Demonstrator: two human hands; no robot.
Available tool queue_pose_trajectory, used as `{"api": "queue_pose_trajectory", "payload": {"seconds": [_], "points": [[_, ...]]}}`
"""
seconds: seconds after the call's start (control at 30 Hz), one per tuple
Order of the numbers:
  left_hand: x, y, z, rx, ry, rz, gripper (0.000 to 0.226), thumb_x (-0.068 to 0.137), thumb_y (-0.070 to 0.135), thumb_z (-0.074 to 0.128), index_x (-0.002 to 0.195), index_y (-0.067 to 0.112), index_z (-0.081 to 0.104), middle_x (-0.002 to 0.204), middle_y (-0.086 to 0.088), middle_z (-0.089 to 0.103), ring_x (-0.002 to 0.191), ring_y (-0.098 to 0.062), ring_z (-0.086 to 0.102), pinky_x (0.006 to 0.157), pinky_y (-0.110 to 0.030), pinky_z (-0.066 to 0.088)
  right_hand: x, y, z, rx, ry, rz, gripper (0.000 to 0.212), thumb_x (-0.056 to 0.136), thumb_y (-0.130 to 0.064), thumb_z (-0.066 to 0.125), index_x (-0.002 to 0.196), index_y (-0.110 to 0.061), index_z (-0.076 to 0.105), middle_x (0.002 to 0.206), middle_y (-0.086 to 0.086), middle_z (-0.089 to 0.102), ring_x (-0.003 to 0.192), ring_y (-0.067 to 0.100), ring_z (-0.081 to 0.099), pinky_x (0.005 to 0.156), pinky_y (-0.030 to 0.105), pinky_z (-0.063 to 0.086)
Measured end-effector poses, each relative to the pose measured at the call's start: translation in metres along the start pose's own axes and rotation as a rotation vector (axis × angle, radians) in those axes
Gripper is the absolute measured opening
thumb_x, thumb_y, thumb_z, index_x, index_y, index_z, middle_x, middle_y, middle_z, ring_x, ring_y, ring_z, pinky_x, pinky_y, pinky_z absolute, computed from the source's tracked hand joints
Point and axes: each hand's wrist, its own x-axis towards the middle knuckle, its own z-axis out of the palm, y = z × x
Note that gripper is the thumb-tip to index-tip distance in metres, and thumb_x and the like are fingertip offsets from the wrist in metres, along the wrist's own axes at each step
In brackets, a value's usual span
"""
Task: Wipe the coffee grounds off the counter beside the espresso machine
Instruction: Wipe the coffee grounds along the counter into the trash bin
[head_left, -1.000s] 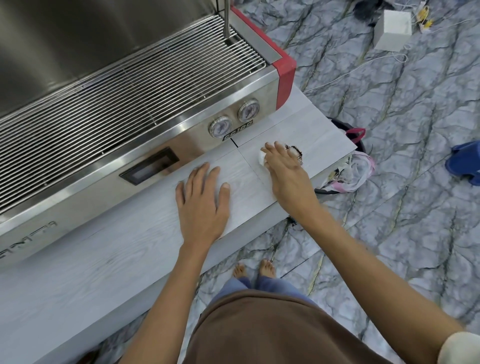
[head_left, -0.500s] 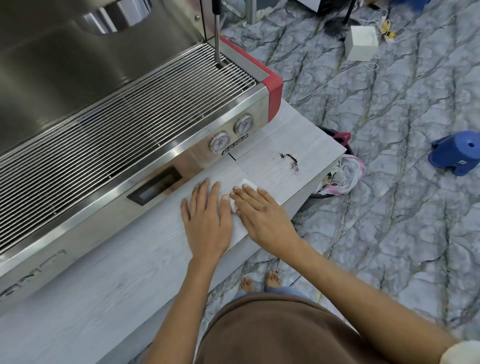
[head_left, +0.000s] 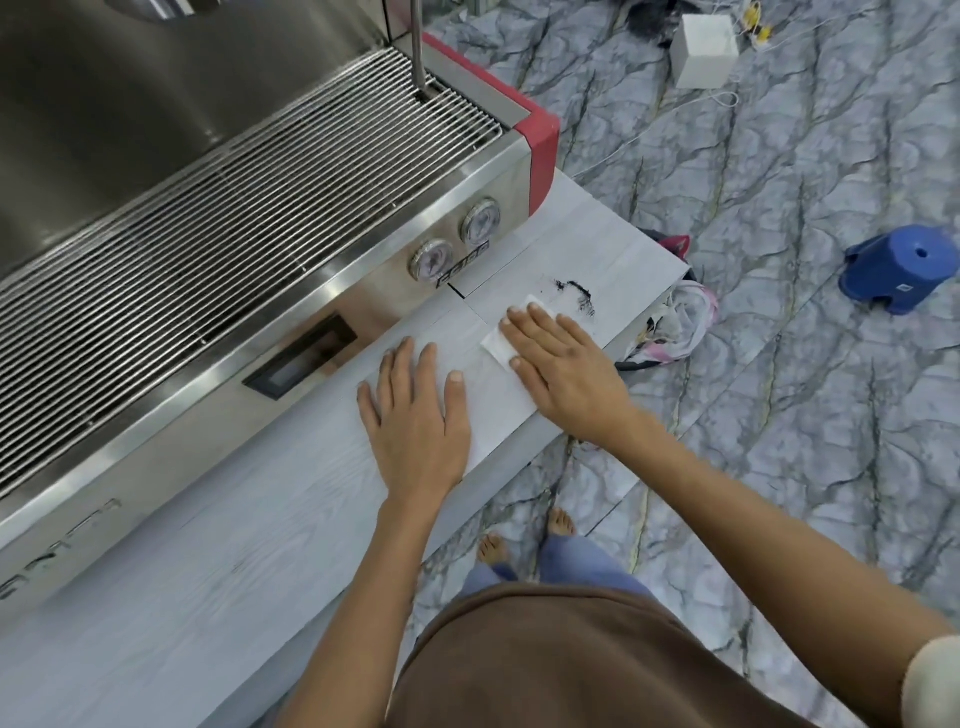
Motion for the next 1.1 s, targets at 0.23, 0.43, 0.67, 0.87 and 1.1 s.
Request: {"api": "queue_pose_trajectory", "payload": {"seconds": [0.23,0.43,0.67,0.87,1.1], "points": [[0.000,0.004,0.001,0.016,0.017,-0.013,0.059,0.102,0.051,0.017,0.151,0.027,0.039,0.163,0.002,0.030,0.152,-0.017,0.019,0.124,-0.049,0.006,0.005,0.023,-0.008,0.002,-0.011,-0.016,0.048,0.103,-0.033,0.028,0.146,-0.013,0.039,0.152,0.003,0.035,0.144,0.019,0.024,0.117,0.039,0.019],[0.001,0.013,0.006,0.021,0.048,-0.045,0.059,0.103,0.052,0.020,0.149,0.025,0.043,0.162,-0.002,0.032,0.152,-0.022,0.021,0.123,-0.051,0.008,0.010,0.043,-0.015,-0.012,-0.025,-0.013,0.049,0.103,-0.034,0.026,0.145,-0.015,0.040,0.152,0.002,0.036,0.143,0.018,0.025,0.117,0.038,0.017],[0.001,0.014,0.007,0.047,0.057,-0.056,0.058,0.103,0.052,0.018,0.149,0.026,0.042,0.161,0.000,0.032,0.151,-0.020,0.021,0.123,-0.050,0.008,0.015,0.054,-0.022,-0.005,-0.040,-0.007,0.050,0.102,-0.036,0.026,0.144,-0.015,0.041,0.152,0.001,0.036,0.143,0.018,0.027,0.116,0.040,0.019],[0.001,0.013,0.008,0.046,0.056,-0.062,0.058,0.103,0.053,0.017,0.150,0.028,0.042,0.162,0.001,0.031,0.152,-0.019,0.020,0.123,-0.049,0.007,0.023,0.062,-0.023,0.095,-0.030,0.020,0.047,0.101,-0.032,0.030,0.139,-0.012,0.049,0.147,0.005,0.045,0.139,0.023,0.034,0.115,0.044,0.018],[0.002,0.013,0.008,0.041,0.055,-0.067,0.057,0.103,0.053,0.017,0.149,0.029,0.042,0.162,0.002,0.031,0.151,-0.017,0.020,0.123,-0.049,0.007,0.028,0.070,-0.032,0.288,0.109,0.101,0.030,0.101,-0.013,0.046,0.127,-0.006,0.058,0.138,0.010,0.054,0.135,0.024,0.041,0.117,0.047,0.018]]}}
